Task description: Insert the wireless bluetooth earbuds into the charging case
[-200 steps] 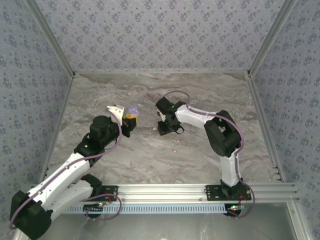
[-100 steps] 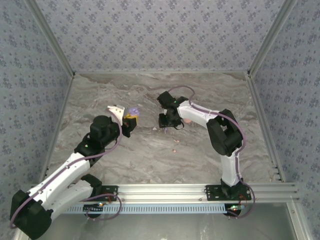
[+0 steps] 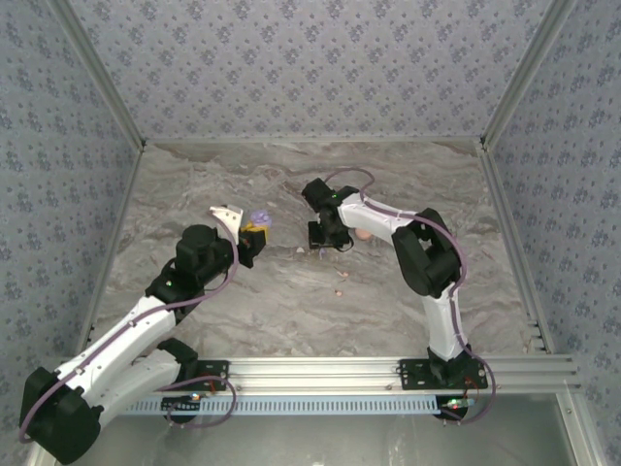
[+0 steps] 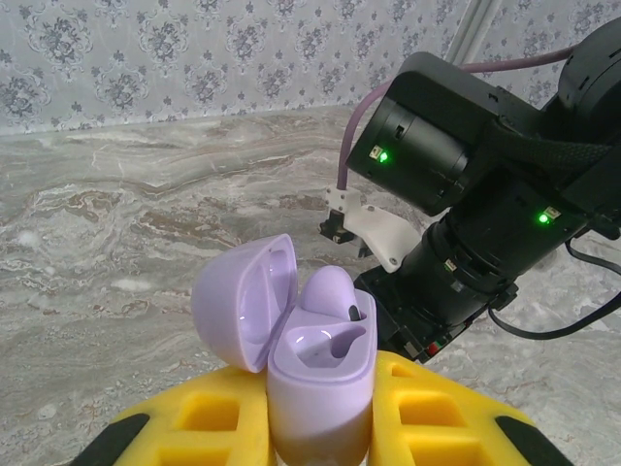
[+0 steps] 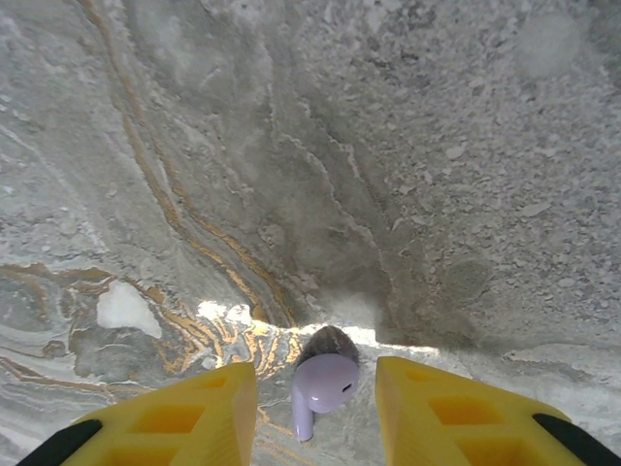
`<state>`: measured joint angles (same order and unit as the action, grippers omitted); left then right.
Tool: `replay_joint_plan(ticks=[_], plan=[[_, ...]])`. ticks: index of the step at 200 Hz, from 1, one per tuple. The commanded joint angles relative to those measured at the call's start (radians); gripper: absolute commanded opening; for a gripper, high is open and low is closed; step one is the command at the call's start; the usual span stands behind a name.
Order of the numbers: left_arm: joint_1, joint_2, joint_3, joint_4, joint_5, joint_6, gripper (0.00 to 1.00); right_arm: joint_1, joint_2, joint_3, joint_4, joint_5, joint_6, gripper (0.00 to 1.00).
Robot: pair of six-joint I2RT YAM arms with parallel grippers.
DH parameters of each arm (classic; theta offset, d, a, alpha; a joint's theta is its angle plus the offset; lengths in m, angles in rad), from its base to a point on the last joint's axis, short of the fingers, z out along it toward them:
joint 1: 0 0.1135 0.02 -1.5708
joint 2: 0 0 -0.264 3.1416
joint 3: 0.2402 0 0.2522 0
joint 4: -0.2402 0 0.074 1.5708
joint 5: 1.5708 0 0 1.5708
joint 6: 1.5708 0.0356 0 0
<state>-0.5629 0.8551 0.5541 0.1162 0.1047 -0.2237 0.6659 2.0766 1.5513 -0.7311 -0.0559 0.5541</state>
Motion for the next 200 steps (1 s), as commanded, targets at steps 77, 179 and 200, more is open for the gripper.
replay_joint_plan(ticks=[77,179,200], plan=[[0.009,0.005,0.000,0.043,0.015,0.016,0.21,0.010,0.037,0.046,-0.061,0.027,0.023,0.38],[0.008,0.002,0.000,0.043,0.018,0.015,0.21,0.021,0.046,0.044,-0.067,0.026,0.027,0.36],[0.009,0.003,0.000,0.043,0.019,0.016,0.21,0.020,0.051,0.045,-0.066,0.026,0.027,0.36]])
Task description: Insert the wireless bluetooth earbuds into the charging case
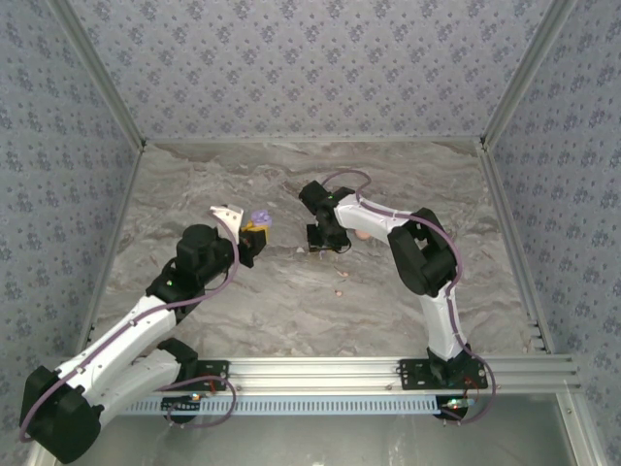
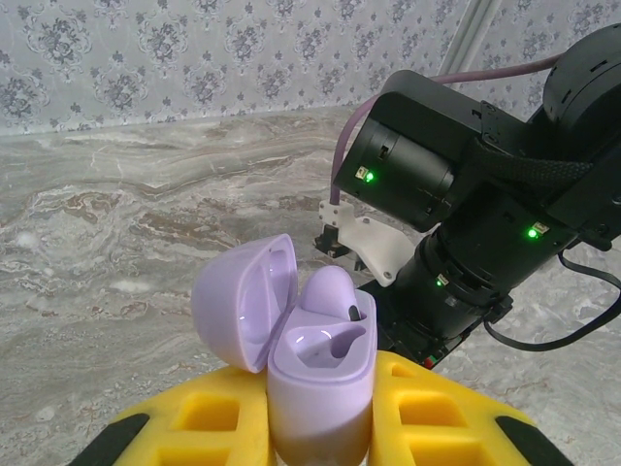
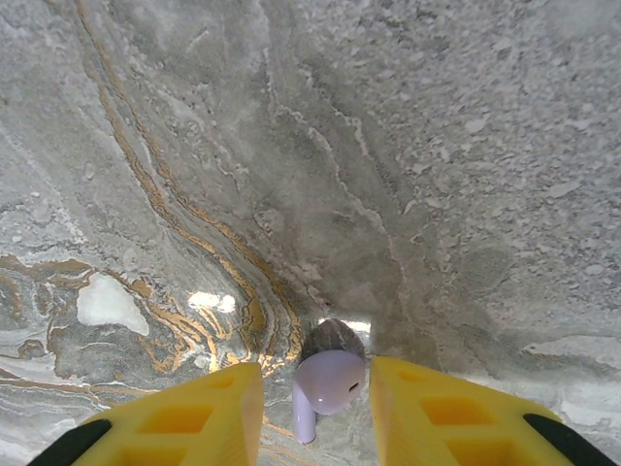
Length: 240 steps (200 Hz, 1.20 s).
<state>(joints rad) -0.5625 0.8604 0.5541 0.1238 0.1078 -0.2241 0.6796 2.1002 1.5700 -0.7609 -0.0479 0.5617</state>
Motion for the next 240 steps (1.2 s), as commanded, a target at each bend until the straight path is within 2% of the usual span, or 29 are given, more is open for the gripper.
replay_joint_plan(ticks=[1,110,240], plan=[[0.009,-0.003,0.000,0.036,0.016,0.016,0.21,0.006,0.027,0.027,-0.036,0.018,0.019,0.36],[0.007,0.003,0.001,0.039,0.018,0.018,0.21,0.008,0.061,0.036,-0.039,0.015,0.020,0.34],[0.008,0.001,-0.006,0.039,0.022,0.014,0.21,-0.011,0.020,-0.028,0.038,0.000,0.004,0.25]])
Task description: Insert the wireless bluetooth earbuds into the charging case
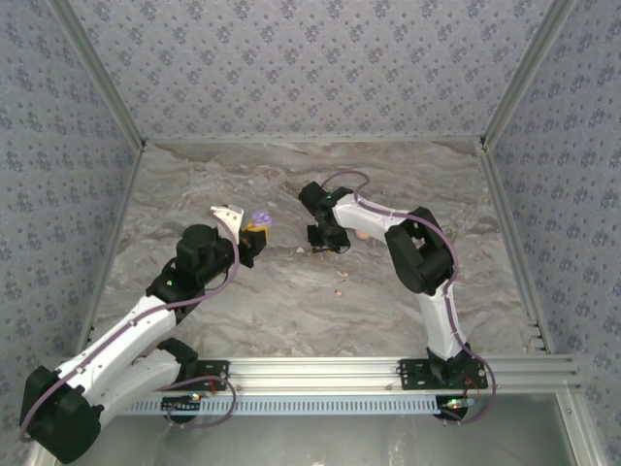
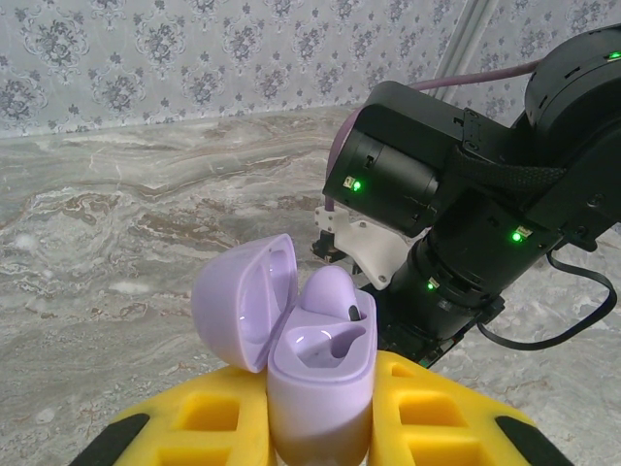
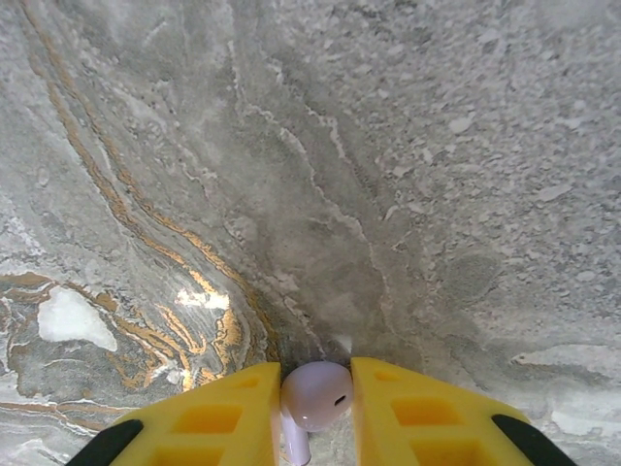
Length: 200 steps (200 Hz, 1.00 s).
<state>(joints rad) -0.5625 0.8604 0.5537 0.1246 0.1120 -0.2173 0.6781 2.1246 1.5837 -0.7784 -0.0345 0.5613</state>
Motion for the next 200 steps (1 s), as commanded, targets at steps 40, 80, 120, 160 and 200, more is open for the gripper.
replay_joint_plan(ticks=[40,80,120,160,200], plan=[[0.006,0.017,-0.011,0.048,0.029,-0.006,0.21,-0.034,-0.062,-0.116,0.131,-0.042,-0.004,0.24],[-0.003,0.059,-0.005,0.055,0.046,-0.012,0.21,-0.058,-0.107,-0.178,0.206,-0.088,-0.021,0.24],[-0.023,0.115,-0.001,0.074,0.053,-0.022,0.21,-0.069,-0.151,-0.230,0.271,-0.122,-0.032,0.24],[-0.037,0.203,0.006,0.111,0.048,-0.070,0.22,-0.095,-0.203,-0.288,0.345,-0.160,-0.029,0.24],[-0.045,0.314,0.016,0.169,0.051,-0.125,0.21,-0.128,-0.270,-0.364,0.438,-0.214,-0.018,0.24]])
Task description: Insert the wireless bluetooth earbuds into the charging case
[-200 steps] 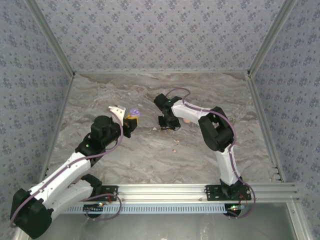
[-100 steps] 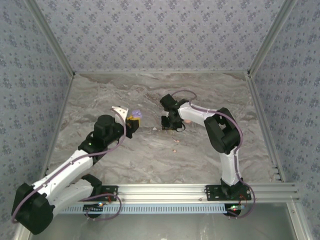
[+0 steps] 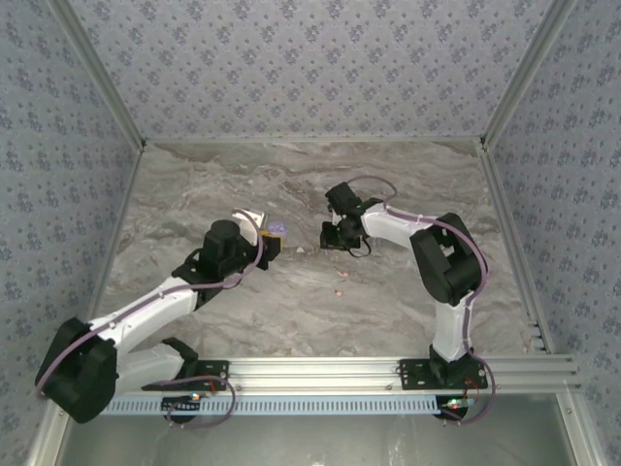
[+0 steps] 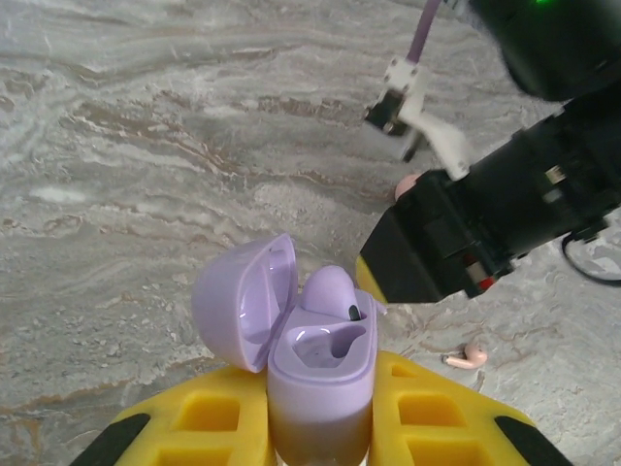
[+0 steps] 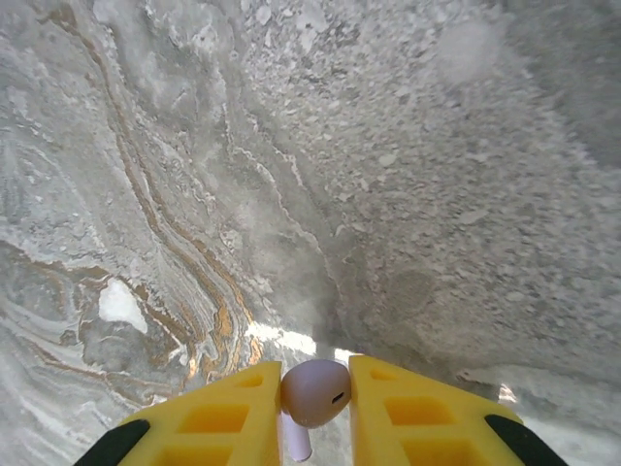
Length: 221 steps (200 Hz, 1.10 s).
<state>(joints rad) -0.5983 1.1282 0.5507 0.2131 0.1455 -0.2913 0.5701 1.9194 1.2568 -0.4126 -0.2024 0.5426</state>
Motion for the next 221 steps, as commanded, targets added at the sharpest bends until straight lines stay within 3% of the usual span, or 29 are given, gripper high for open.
replay_joint_plan(ticks=[1,99,221], plan=[[-0.010,0.049,0.019,0.084,0.017,-0.053,0.21,-0.022,-0.066,-0.040,0.075,-0.048,0.001,0.24],[-0.039,0.236,0.006,0.308,0.061,-0.177,0.21,-0.081,-0.296,-0.214,0.280,-0.143,0.005,0.24],[-0.065,0.324,-0.035,0.643,0.174,-0.205,0.21,-0.087,-0.505,-0.219,0.372,-0.259,-0.039,0.24]])
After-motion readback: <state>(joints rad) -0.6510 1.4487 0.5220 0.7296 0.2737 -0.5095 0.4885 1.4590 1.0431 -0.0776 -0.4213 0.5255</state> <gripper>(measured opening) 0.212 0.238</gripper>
